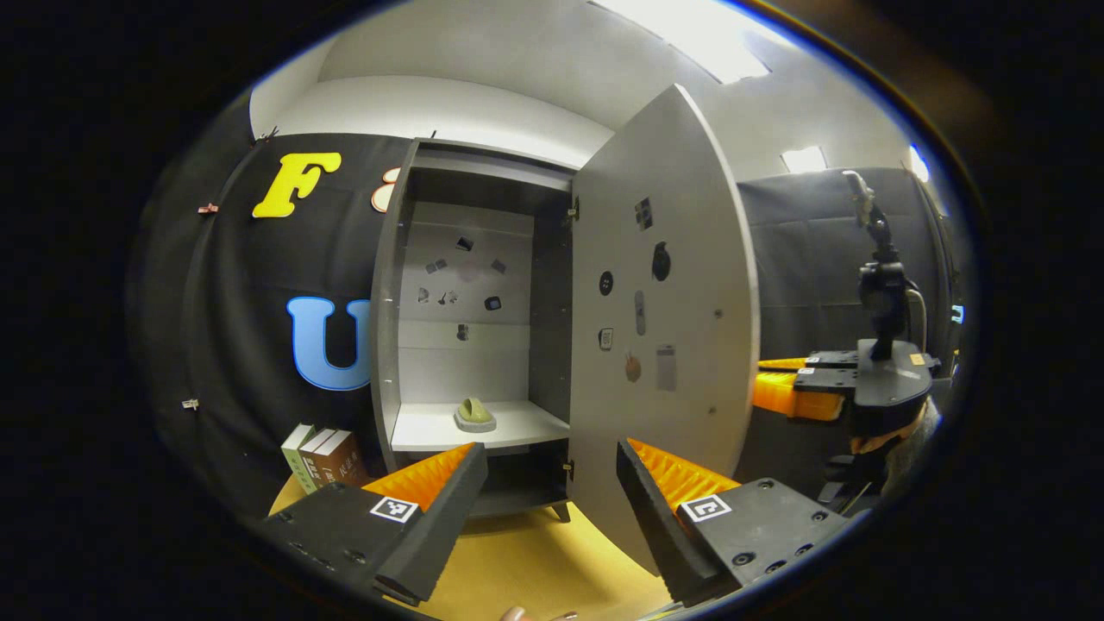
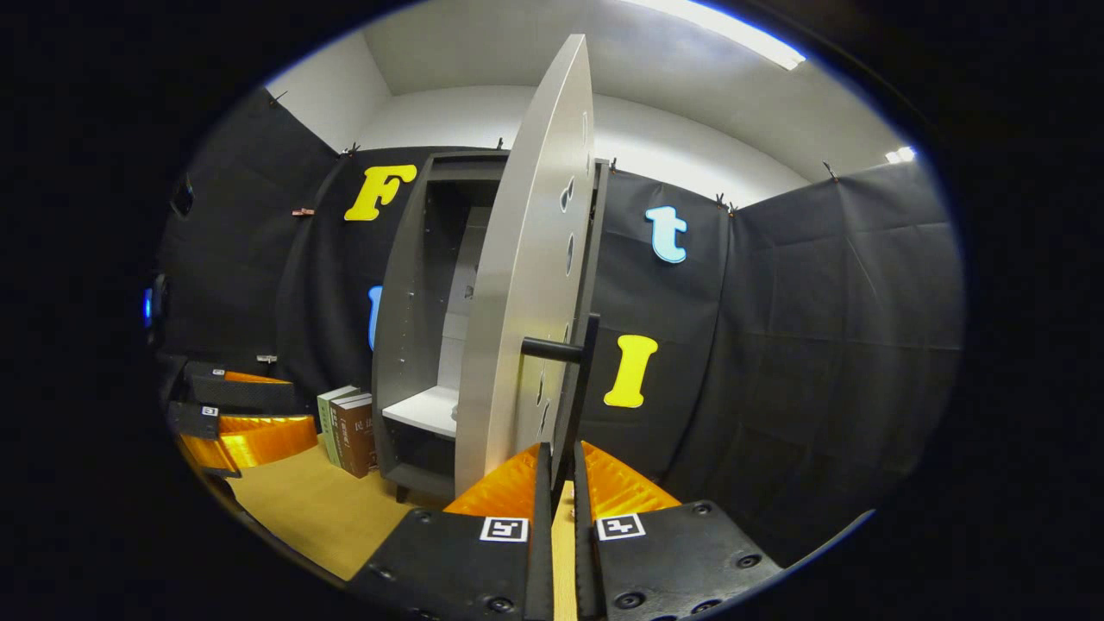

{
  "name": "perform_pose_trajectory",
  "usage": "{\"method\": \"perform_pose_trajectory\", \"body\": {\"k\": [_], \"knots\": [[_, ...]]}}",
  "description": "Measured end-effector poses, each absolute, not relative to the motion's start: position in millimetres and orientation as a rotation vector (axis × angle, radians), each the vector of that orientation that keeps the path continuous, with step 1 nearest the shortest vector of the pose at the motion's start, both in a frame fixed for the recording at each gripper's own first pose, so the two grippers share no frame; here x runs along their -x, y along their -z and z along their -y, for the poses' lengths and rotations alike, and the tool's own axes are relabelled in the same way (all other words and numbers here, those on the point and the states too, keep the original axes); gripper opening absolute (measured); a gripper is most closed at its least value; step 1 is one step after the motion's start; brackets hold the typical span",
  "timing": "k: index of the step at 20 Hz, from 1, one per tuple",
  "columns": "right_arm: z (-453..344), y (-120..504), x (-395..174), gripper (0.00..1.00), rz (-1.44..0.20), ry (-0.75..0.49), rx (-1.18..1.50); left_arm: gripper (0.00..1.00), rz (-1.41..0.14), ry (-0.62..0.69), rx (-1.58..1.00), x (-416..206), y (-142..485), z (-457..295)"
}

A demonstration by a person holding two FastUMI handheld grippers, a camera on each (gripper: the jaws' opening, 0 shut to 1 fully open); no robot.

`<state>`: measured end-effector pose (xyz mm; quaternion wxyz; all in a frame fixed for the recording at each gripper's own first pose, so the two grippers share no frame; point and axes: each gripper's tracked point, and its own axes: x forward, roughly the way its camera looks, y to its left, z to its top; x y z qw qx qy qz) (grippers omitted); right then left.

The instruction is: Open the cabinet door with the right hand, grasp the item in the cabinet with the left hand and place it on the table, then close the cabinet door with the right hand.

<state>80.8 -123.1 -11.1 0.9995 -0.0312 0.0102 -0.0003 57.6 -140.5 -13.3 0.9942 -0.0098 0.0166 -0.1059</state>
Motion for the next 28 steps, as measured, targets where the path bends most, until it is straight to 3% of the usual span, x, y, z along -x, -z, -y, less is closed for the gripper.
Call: {"method": "perform_pose_trajectory", "body": {"k": [3,4,5,6,15,18,20,21,24,25,28], "knots": [[129,10,-79,0.12,-0.014,-0.026,0.024,0.95,-0.046,0.171,-0.007,-84,19,136],[132,11,-80,0.22,-0.012,-0.034,0.015,0.95,-0.049,0.156,-0.015,-91,20,135],[135,11,-80,0.22,-0.010,-0.038,0.011,0.95,-0.051,0.146,-0.020,-98,20,133],[138,12,-80,0.13,-0.007,-0.042,0.013,0.95,-0.053,0.137,-0.023,-106,20,132],[153,15,-68,0.13,-0.005,-0.092,0.003,0.95,-0.037,0.036,-0.145,-186,13,94],[160,7,-52,0.16,0.026,-0.105,-0.002,0.96,-0.046,0.080,-0.155,-223,9,98],[173,5,-39,0.11,0.045,-0.080,-0.008,0.94,-0.071,0.104,-0.119,-245,10,102],[185,5,-33,0.24,0.048,-0.045,0.004,0.95,-0.079,0.101,-0.116,-258,8,100],[221,13,-25,0.25,0.033,0.052,0.017,0.95,-0.091,0.078,-0.142,-302,6,88],[230,13,-20,0.45,0.033,0.075,0.004,0.95,-0.105,0.074,-0.148,-317,7,83],[252,15,-18,0.56,0.039,0.133,-0.003,0.99,-0.171,0.090,-0.110,-356,24,78]]}}
